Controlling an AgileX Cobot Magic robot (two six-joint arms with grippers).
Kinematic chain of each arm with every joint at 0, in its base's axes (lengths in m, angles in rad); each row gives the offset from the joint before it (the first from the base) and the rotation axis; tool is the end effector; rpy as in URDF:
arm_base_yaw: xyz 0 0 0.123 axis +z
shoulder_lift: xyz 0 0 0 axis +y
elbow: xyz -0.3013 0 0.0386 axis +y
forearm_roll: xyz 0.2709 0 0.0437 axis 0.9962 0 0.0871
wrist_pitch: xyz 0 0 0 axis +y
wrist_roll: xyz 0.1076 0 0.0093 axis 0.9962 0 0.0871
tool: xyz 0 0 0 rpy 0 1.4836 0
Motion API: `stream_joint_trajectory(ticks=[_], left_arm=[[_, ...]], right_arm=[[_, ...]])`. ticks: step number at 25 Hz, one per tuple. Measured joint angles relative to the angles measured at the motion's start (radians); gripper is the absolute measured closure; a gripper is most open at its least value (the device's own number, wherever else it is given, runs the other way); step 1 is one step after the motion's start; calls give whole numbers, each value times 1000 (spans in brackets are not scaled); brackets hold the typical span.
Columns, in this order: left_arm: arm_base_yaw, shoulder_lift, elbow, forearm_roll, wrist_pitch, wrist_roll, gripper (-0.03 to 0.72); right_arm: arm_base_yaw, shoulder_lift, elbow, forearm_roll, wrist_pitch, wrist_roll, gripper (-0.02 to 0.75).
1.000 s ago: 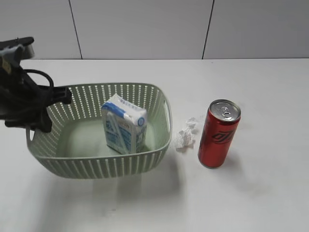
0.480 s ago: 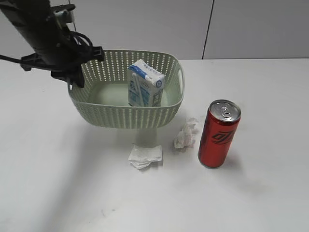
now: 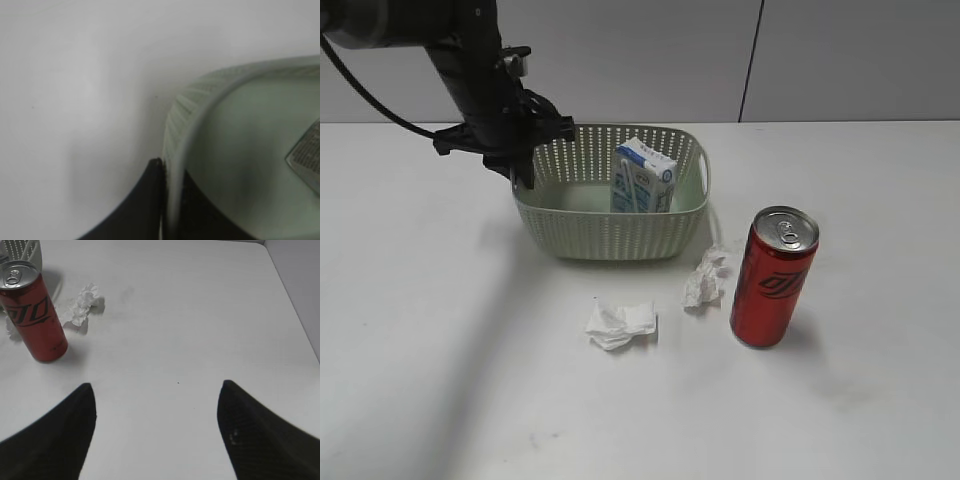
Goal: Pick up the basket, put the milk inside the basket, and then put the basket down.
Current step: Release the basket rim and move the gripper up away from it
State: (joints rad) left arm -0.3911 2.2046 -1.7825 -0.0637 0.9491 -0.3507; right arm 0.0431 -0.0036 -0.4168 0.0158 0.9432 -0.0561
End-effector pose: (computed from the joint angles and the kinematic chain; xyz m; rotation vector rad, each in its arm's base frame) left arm 0.4648 -0.1977 0.1684 0.0155 2.8862 -0.2279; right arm 0.0258 0.0025 0.2653 -0.0983 2.0039 0.0104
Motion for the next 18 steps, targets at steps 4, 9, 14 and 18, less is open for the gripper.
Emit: stream_joint_trajectory(ticks=[4,9,14,18], left_arm=[[0,8,-5,-11,-10,0,673],[0,9,-7,-44,-14,29,478],[0,9,-11,-81,17,52,165],[4,-8,-42,-89,102,97,76]], right_arm=[[0,0,0,0,0,0,146],[0,0,0,0,0,0,146],[0,0,0,0,0,0,146],[0,0,0,0,0,0,146]])
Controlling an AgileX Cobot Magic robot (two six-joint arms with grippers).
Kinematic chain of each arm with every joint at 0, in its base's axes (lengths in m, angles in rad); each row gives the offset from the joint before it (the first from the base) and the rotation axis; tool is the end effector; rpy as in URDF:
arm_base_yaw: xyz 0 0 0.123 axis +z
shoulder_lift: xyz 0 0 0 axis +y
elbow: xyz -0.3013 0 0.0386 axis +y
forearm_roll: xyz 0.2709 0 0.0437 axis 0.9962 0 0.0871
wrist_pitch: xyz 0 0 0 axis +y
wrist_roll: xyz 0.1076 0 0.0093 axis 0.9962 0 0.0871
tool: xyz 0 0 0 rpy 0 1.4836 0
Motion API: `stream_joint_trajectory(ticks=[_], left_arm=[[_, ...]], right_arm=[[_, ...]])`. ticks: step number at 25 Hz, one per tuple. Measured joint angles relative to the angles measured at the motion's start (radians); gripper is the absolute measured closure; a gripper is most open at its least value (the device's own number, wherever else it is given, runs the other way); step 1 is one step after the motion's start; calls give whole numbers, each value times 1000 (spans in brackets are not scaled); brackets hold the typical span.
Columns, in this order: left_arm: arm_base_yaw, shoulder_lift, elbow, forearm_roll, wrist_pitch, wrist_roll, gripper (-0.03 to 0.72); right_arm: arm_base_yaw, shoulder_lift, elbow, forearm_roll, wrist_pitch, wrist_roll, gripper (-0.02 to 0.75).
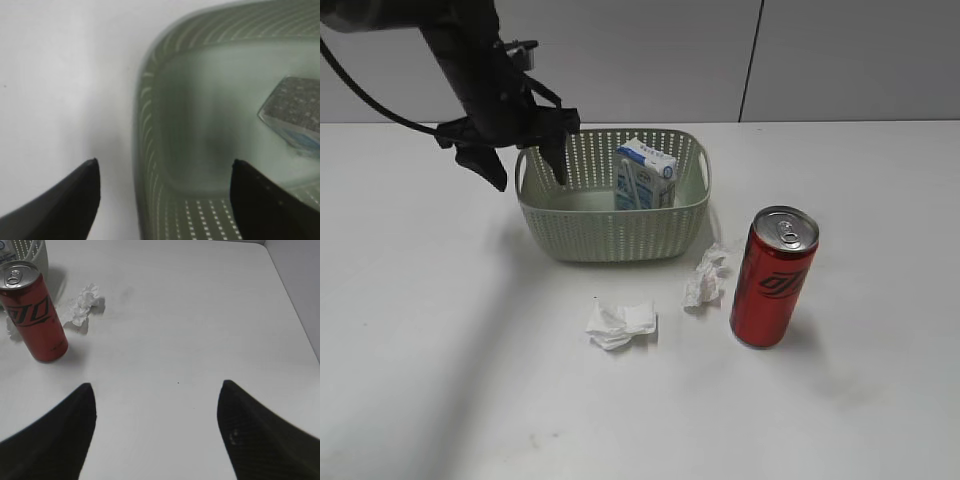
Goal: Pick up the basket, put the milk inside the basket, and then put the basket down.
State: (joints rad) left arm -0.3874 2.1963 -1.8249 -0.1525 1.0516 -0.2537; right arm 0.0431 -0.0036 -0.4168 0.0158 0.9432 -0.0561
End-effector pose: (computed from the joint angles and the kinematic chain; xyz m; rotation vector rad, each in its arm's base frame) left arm 0.4588 -0.2026 0.1830 0.1084 2.9457 -0.3076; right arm 0.0258 0.0025 0.2653 -0.0983 2.0039 0.0104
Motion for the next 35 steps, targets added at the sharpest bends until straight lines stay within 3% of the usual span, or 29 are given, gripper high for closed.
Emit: stream_joint_trajectory(ticks=[8,15,21,35], left_arm=[[119,-116,-74,-8,142,68,66],[257,-217,-5,37,161,145,66],[316,-378,196,110,162,185,69],[316,-905,831,105,43,234,87]], right_arm=[[0,0,0,0,0,0,146],[0,0,0,0,0,0,146],[0,0,0,0,0,0,146],[0,0,0,0,0,0,146]])
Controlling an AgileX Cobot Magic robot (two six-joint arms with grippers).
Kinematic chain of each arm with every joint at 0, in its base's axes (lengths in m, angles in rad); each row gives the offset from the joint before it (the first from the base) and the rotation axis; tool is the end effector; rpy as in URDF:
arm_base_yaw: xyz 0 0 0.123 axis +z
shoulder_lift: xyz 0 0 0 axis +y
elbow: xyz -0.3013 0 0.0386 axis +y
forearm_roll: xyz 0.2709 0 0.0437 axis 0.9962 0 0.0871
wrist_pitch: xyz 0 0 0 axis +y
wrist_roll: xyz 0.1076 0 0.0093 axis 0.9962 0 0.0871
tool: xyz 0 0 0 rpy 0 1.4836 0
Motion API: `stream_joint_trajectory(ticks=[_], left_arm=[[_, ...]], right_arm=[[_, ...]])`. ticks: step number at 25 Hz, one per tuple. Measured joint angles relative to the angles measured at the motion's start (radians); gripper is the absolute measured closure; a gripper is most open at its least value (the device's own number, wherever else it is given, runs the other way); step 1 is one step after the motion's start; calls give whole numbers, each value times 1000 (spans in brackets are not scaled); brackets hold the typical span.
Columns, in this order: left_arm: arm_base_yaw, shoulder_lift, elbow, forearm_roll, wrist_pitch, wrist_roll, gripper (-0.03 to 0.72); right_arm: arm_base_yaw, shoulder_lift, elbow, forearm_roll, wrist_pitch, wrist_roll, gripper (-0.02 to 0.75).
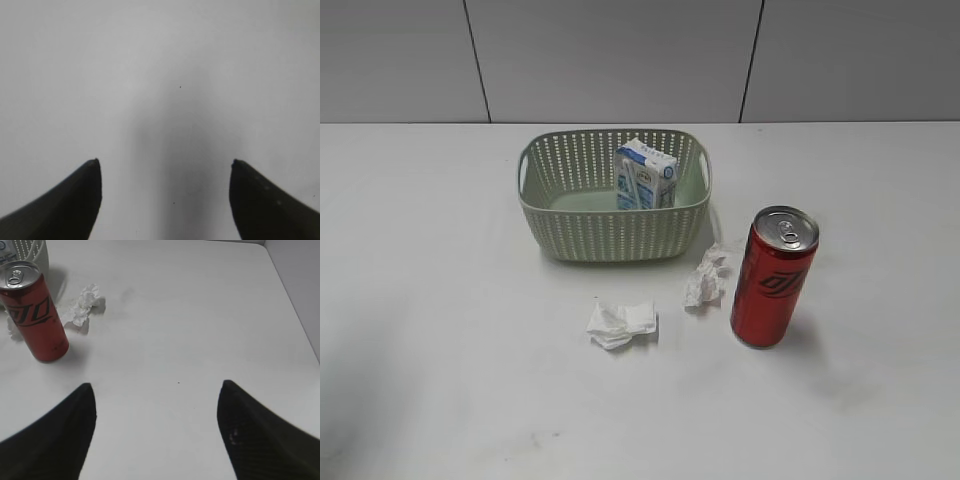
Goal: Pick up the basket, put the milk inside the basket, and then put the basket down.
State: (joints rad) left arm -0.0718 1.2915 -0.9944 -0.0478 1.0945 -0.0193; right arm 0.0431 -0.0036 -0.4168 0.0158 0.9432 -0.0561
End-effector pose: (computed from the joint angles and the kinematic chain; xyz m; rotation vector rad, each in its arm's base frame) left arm 0.2532 -0.0228 0.2816 0.0522 2.8760 -0.0828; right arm 0.0258 0.0025 0.2653 -0.0983 2.0039 0.0104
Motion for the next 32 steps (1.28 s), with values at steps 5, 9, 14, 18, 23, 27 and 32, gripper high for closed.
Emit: stream_joint_trajectory(ticks=[5,9,14,18,23,27,32], left_arm=[[0,-164,168,1,-30,1,93],[0,-282,282,1,-40,1,95],[0,-436,399,1,-76,1,98],[0,-573,453,1,-103,1,99],[0,-750,454,0,-123,2,99],[0,-874,473,10,-74,4,99],[0,-1010,482,26,-56,7,99]], right_arm=[[0,0,0,0,0,0,146],[0,0,0,0,0,0,146],[0,0,0,0,0,0,146],[0,0,0,0,0,0,146],[0,0,0,0,0,0,146],[0,0,0,0,0,0,146],[0,0,0,0,0,0,146]])
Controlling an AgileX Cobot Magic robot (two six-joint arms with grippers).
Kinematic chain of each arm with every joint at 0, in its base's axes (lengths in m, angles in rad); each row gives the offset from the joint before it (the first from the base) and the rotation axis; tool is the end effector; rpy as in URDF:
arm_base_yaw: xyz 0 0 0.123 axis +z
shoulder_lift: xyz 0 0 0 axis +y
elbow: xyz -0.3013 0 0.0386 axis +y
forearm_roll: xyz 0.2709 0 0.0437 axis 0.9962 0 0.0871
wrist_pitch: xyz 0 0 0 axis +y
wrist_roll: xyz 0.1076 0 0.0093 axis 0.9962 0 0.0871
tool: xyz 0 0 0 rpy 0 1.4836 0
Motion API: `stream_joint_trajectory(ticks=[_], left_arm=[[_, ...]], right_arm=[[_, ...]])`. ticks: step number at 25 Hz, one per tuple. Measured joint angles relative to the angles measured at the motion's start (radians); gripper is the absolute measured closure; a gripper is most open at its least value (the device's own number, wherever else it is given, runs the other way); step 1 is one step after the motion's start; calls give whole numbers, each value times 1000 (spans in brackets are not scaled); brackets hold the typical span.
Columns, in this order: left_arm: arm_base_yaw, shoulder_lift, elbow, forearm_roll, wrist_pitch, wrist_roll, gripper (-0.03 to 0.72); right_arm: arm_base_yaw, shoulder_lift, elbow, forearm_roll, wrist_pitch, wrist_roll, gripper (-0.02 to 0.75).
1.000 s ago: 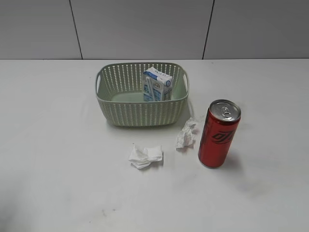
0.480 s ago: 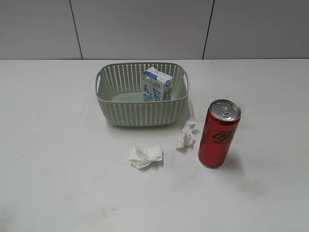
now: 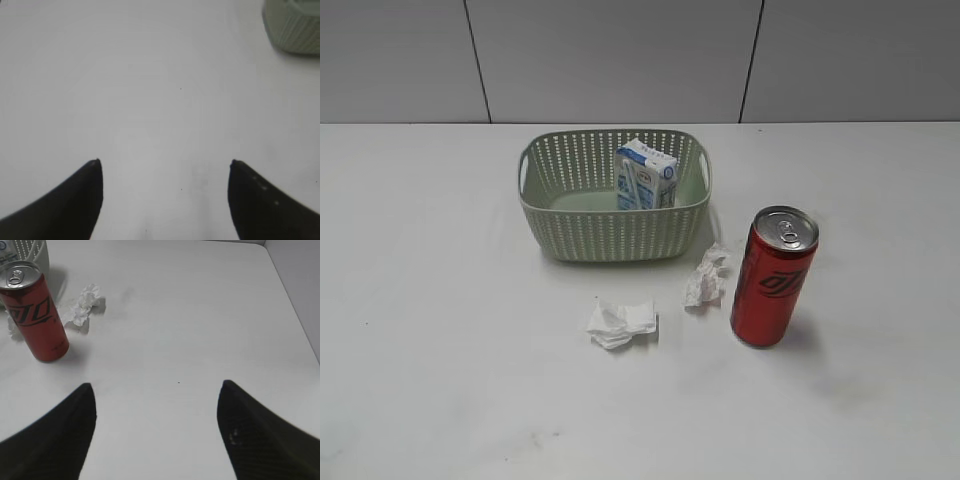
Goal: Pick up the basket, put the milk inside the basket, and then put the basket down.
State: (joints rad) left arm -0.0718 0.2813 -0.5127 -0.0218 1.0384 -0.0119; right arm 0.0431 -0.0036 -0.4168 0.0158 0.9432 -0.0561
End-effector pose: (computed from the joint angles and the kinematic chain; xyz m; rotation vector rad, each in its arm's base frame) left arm 0.0558 -0.0060 0.2771 0.0657 2.2904 -0.0707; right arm 0.0258 0.0025 0.2653 -0.0983 2.0039 0.0104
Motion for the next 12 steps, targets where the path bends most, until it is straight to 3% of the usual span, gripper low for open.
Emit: stream_joint_trajectory(ticks=[12], left_arm=[[0,-284,1,3,3,12,99]], right_arm=[[0,0,0,0,0,0,146]])
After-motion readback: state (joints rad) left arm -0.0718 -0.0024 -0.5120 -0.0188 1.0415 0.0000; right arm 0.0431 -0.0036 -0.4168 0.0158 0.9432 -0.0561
